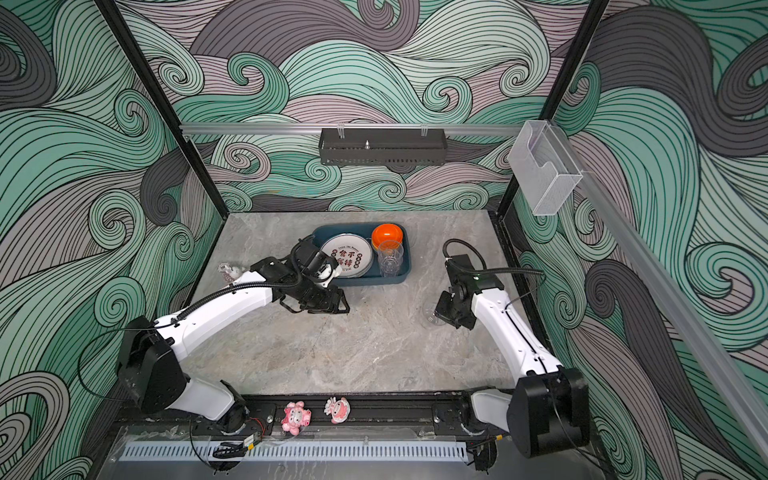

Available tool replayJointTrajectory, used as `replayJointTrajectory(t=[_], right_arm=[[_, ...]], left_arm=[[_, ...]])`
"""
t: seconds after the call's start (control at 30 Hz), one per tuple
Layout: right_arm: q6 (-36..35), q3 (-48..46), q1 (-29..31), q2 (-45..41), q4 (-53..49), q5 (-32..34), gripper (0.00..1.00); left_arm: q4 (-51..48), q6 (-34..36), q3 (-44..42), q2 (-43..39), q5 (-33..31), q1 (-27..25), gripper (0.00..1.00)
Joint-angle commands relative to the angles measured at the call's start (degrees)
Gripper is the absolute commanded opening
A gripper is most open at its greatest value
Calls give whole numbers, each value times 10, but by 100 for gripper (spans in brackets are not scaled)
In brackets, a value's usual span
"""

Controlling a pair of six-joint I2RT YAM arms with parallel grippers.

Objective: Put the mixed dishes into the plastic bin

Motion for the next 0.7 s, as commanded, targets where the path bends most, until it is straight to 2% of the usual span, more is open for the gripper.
replayJointTrajectory(t=[0.0,0.67], right_arm=[[-13,33,5,15,8,-5,0],[-58,271,12,147,-29,-15,0]], left_arm=[[-22,-10,-5,-27,-22,14,59],[-44,-38,-44,-106,-40,121,60]])
